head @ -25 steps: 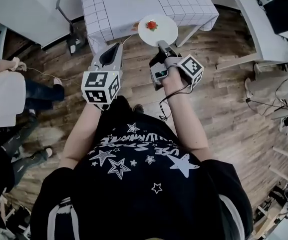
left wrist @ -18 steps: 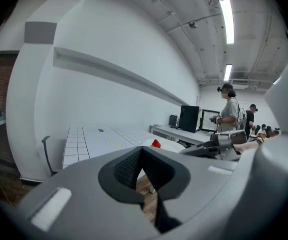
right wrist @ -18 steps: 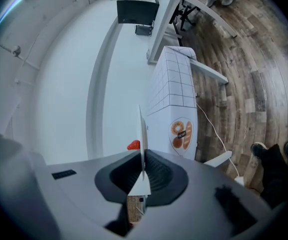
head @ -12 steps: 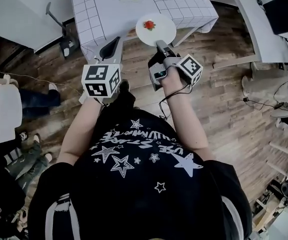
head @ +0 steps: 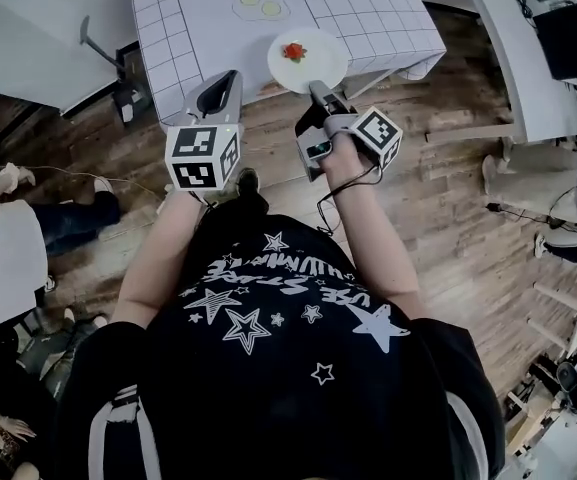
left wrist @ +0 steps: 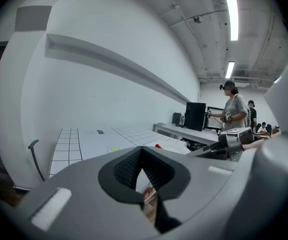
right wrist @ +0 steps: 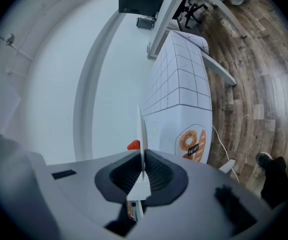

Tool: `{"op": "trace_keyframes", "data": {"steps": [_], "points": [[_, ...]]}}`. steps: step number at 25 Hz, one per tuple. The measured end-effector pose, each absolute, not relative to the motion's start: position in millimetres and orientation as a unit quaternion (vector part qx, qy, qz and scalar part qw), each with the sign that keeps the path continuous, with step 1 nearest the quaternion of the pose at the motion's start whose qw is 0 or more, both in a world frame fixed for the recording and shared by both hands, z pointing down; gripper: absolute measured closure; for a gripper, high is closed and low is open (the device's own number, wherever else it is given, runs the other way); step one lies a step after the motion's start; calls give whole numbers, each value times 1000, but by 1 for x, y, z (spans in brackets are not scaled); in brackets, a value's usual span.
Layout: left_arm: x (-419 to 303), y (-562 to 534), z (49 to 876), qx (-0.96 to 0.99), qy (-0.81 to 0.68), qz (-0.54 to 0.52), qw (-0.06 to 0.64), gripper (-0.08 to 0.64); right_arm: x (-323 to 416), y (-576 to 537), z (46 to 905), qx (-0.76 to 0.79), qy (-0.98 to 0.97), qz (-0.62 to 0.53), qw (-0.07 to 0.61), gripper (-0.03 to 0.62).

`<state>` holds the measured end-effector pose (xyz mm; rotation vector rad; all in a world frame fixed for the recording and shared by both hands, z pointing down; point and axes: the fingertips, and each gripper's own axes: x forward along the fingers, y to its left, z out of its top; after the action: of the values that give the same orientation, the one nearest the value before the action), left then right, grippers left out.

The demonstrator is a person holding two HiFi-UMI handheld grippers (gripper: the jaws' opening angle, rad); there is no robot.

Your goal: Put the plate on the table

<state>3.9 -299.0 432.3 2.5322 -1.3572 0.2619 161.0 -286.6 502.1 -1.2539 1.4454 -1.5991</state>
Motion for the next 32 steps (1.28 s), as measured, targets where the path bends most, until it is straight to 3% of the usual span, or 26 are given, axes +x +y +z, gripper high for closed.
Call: {"op": "trace_keyframes", "data": {"steps": [17,32], "points": [[-11,-375,464,869,-459,97,155,551,153,-357,564,-467,556,-617,302,568],[-5,-363,473,842,-499,121,167,551,152,-362,586,-439,551,-661,258,569]]}}
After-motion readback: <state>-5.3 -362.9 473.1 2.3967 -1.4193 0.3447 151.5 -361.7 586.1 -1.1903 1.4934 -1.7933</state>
